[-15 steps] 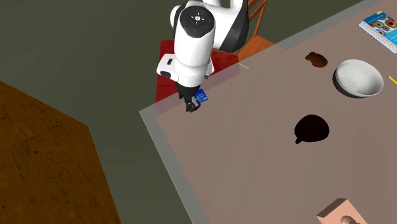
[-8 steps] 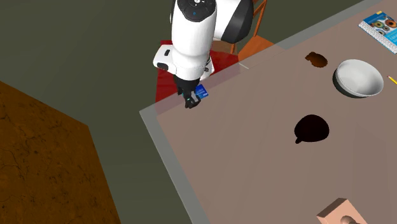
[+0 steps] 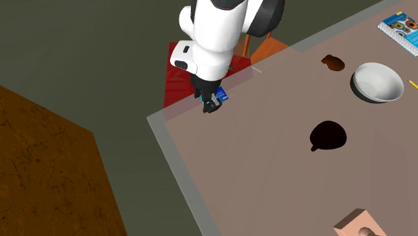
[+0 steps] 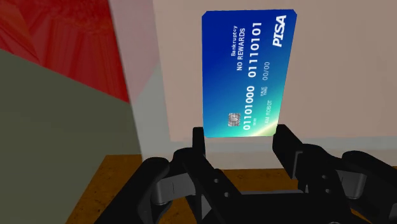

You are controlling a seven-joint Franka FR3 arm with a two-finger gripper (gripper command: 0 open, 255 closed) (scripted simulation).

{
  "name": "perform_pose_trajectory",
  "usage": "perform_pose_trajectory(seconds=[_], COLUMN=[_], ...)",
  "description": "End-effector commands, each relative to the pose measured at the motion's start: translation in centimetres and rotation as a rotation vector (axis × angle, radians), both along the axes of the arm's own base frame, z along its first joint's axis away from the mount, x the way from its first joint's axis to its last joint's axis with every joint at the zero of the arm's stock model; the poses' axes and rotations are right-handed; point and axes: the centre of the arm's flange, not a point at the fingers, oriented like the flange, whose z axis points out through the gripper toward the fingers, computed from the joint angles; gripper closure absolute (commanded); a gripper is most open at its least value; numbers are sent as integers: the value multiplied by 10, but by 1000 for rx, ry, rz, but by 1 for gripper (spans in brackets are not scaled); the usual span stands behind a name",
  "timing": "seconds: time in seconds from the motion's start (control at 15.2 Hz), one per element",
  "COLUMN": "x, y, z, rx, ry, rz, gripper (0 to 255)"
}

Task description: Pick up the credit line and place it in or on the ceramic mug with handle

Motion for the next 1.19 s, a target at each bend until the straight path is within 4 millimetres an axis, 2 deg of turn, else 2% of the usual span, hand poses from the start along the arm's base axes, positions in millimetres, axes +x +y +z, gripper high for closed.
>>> perform_pose_trajectory(seconds=[0.0,1.12], x=[5,71], y=[23,238], z=[1,7], rx=[0,0], ry=[0,0], rz=[-1,-1], gripper=[255,255])
